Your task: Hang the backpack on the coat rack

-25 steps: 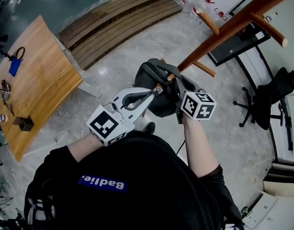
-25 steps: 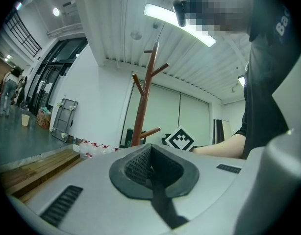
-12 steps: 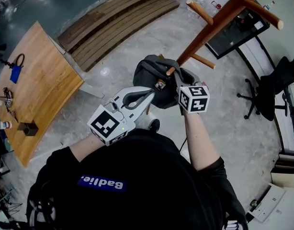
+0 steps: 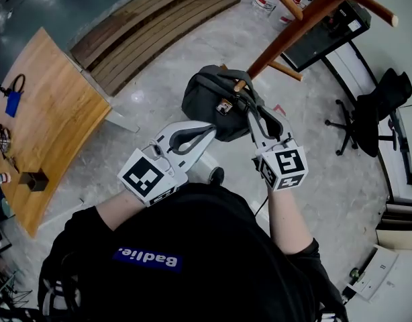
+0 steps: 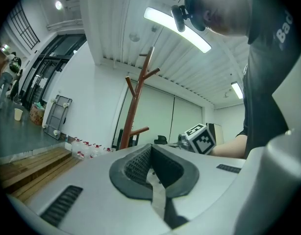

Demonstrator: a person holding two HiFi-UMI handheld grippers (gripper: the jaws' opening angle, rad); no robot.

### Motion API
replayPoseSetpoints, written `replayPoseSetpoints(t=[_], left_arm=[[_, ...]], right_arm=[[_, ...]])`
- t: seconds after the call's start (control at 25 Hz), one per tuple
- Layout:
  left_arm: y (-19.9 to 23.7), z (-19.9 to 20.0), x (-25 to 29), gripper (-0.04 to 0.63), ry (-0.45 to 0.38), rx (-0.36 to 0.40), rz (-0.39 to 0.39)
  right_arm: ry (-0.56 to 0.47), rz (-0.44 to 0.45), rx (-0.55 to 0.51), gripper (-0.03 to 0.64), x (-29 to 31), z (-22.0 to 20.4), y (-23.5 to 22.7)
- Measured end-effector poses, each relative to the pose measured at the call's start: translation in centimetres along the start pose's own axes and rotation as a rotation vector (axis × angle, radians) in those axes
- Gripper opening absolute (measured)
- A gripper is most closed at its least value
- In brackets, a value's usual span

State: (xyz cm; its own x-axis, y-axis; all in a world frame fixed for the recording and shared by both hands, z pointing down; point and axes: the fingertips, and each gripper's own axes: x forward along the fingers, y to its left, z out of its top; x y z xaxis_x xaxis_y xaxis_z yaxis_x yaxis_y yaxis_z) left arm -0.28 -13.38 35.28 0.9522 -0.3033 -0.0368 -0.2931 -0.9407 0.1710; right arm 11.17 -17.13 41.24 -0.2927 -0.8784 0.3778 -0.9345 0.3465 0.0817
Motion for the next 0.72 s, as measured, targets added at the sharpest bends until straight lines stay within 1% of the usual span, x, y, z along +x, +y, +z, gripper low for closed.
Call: replayPoseSetpoints(t=[0.12, 0.2, 0.48, 0.6, 0.72], left_arm=[[-2.0, -0.1, 0.6, 0.008, 0.008, 0.014, 0.032], [-3.6, -0.3, 1.2, 0.008, 0.021, 0.030, 0.069], [-9.4, -2.1, 3.1, 0.008, 0.049, 0.033, 0.274], [-12.0, -3.4, 3.8, 0.008, 0.071, 0.017, 0.344], [-14.9, -4.0, 4.4, 0.008, 0.074, 0.022, 0.354]], right_arm=[[-0.048, 0.131, 0.018, 0.082, -2.7, -0.7, 3.0], [-0.082, 0.209, 0.038, 0.054, -4.5, -1.1, 4.1], [-0.204, 0.475, 0.052, 0.022, -11.2, -1.2, 5.9], [-0.235, 0.566, 0.051, 0.008, -14.1, -1.2, 6.2], [-0.251, 0.616, 0.064, 0.006, -16.7, -1.1, 6.1]])
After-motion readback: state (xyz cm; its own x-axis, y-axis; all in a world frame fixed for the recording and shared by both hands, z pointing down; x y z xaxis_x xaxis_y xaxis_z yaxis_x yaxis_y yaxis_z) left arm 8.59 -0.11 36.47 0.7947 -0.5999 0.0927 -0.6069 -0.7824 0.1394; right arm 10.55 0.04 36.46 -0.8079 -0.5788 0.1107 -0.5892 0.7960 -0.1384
